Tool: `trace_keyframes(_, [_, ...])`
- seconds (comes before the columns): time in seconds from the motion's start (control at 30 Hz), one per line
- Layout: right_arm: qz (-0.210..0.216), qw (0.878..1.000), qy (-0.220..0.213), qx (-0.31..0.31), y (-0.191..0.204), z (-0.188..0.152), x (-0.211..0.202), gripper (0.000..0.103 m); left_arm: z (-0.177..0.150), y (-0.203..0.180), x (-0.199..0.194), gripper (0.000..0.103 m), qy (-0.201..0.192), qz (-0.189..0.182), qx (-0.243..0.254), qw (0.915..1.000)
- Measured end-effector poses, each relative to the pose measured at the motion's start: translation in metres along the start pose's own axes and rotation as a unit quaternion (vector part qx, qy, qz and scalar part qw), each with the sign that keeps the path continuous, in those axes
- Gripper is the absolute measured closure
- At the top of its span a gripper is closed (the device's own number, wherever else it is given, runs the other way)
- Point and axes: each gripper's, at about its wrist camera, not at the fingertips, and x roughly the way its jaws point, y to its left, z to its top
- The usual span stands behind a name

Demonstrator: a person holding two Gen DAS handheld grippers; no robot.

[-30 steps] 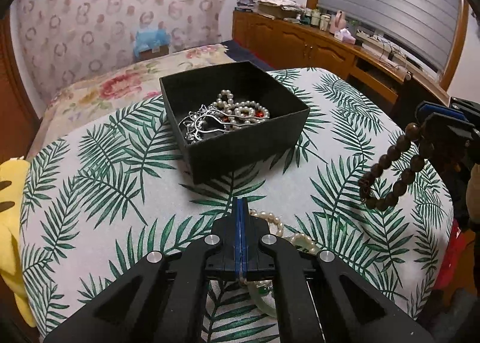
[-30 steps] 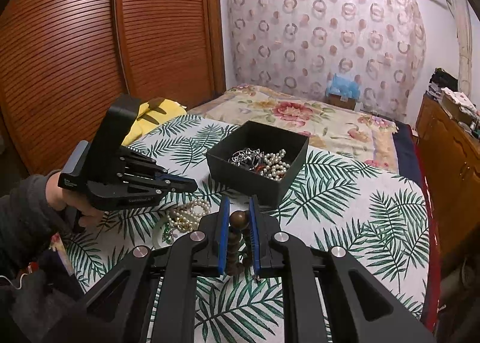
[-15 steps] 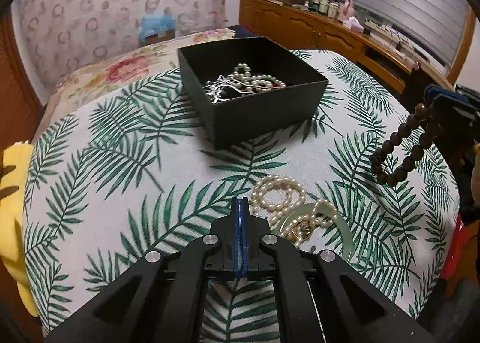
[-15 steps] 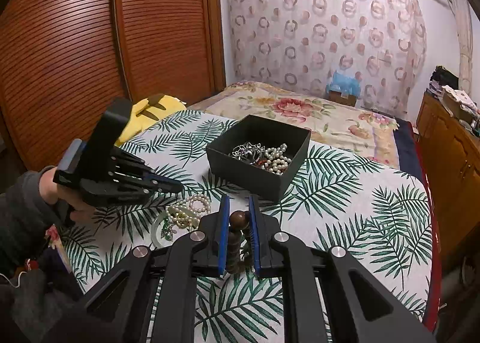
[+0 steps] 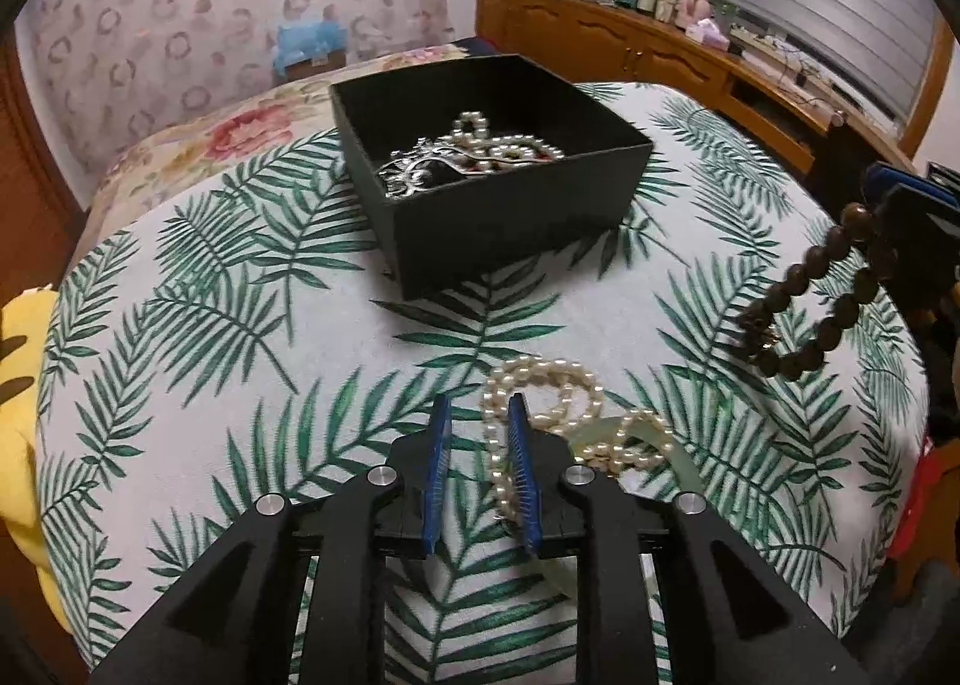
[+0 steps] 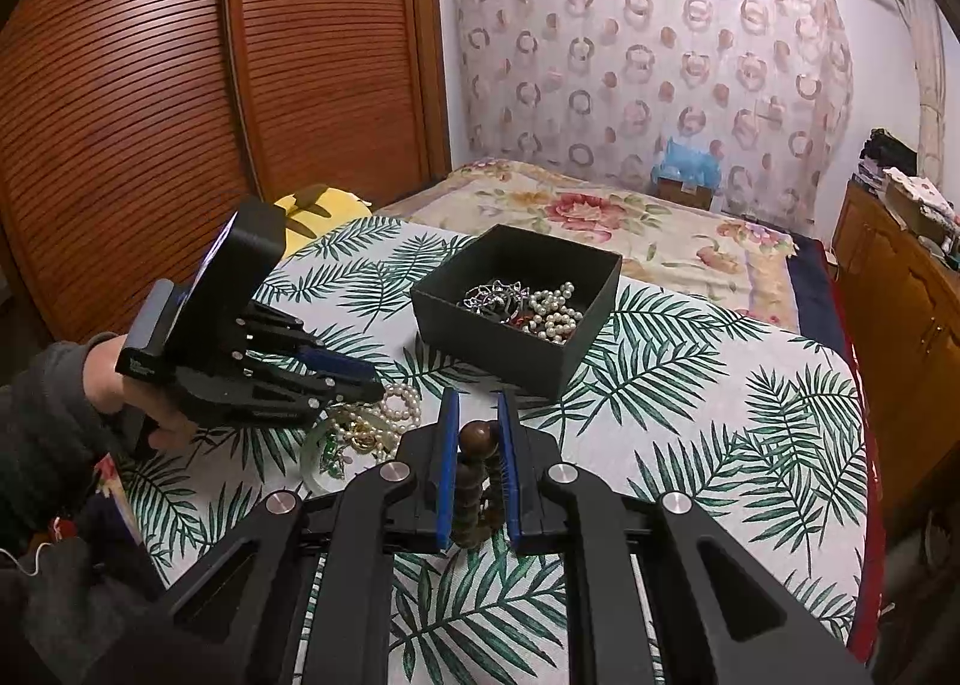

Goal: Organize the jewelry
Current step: 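Grasp the brown wooden bead bracelet with the right tool while the left tool grasps the pearl necklace, then carry the bead bracelet and pearl necklace over the black box and release both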

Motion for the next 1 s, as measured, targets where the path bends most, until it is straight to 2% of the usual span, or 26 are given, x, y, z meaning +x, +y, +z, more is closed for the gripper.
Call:
trace_keyframes(0.23, [0.001,1.0,0.002,0.0,-0.001,0.001,0.001,0.088,-0.003,0.005,0.001,0.087,-0.002,-0.002,-0.002,1.0])
trace_keyframes(0.37, [0.003,1.0,0.001,-0.001,0.001,0.001,0.0,0.088,-0.004,-0.002,0.004,0.087,-0.006,0.016,0.016,0.9997])
trace_keyframes(0.47, [0.003,1.0,0.001,-0.004,0.002,0.004,0.0,0.088,-0.003,-0.001,0.004,0.099,-0.009,0.008,0.009,0.9999])
trace_keyframes(0.6, [0.0,1.0,-0.002,-0.007,0.003,0.008,0.0,0.088,-0.004,-0.003,0.002,0.099,-0.014,0.012,0.01,0.9998])
trace_keyframes(0.8, [-0.004,1.0,-0.012,-0.009,0.0,0.017,-0.005,0.088,0.001,-0.01,-0.022,0.099,-0.053,0.014,0.009,0.9985])
trace_keyframes(1.0, [-0.004,0.999,-0.029,-0.014,-0.005,0.036,-0.012,0.088,0.019,-0.018,-0.064,0.099,-0.111,0.005,0.007,0.9938])
